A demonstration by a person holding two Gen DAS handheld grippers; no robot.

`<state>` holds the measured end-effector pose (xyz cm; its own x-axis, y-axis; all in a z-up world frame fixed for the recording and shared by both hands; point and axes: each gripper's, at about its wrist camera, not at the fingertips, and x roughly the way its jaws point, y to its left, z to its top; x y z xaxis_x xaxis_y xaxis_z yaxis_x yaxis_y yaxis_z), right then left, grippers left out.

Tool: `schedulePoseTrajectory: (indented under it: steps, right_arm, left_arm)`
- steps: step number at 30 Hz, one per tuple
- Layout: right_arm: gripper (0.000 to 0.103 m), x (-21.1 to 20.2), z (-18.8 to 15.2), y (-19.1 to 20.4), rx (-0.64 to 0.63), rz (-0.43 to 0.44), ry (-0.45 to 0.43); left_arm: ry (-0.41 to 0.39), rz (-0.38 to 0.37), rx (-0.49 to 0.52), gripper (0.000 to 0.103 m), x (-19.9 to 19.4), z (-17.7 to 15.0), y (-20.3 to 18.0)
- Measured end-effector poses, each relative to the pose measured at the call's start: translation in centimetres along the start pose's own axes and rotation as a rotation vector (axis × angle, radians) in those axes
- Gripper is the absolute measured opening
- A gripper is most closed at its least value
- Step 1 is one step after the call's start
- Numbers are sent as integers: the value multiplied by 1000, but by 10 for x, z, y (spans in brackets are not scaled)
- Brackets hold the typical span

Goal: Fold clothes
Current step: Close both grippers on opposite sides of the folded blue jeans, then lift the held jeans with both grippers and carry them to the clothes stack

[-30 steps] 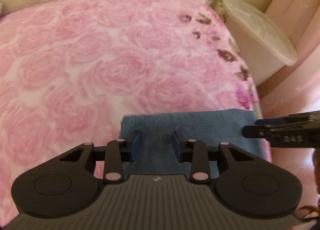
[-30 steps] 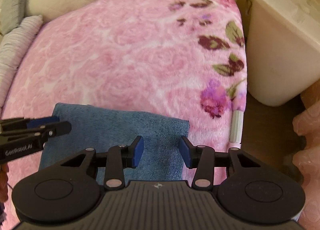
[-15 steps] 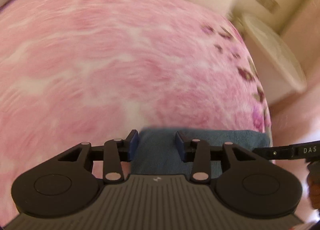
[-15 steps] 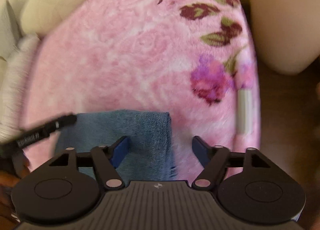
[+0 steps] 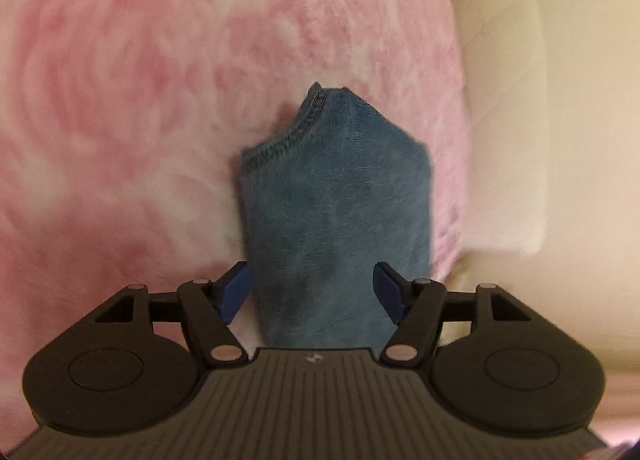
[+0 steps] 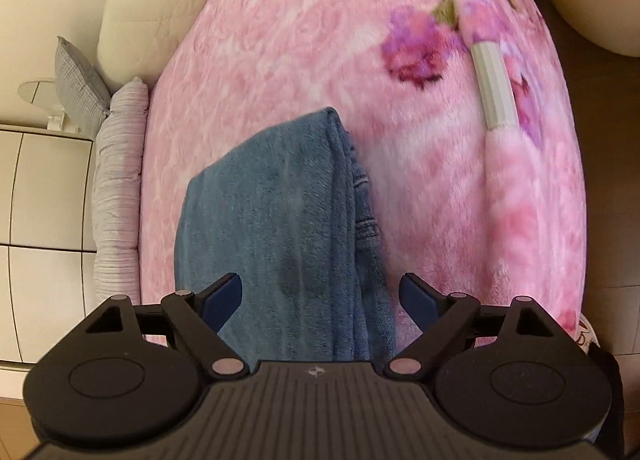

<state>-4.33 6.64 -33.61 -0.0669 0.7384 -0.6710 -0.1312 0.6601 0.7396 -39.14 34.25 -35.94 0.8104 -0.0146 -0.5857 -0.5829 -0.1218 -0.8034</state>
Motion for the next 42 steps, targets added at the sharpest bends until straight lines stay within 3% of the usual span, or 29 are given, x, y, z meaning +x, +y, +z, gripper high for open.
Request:
schedulePoseTrajectory:
  steps: [10,14,17,21,24,31,37,42]
  right_arm:
    - [87,35,24,1,-65,75,11]
    - [87,54,35,13,-121,81,18]
    - [72,63,38,20,-176,57,17]
    - [44,58,44,21,-167,75,38]
    - [31,45,47,36,-205,118,55]
    - [29,16,48,91,-209,184,164]
    - [29,-8,6,154,-209,284,333]
    - [29,-10,-62,225,-307,377,537]
  left_arm:
    - [-141,-76,-85,65,41,-7,18]
    - [-184,-58,-55,67,56,-3,13]
    - [-230,-46,-64,66,62,-5,7]
    - [-255,-51,-85,39,55,-9,4]
    - [-289,-88,-70,30,36,-18,-4]
    - [-408,-171,-85,26,-32,-44,-38]
    - [-602,-202,-132,26,-150,-104,-46]
    - [-851,-198,-183,26,-265,-174,-40]
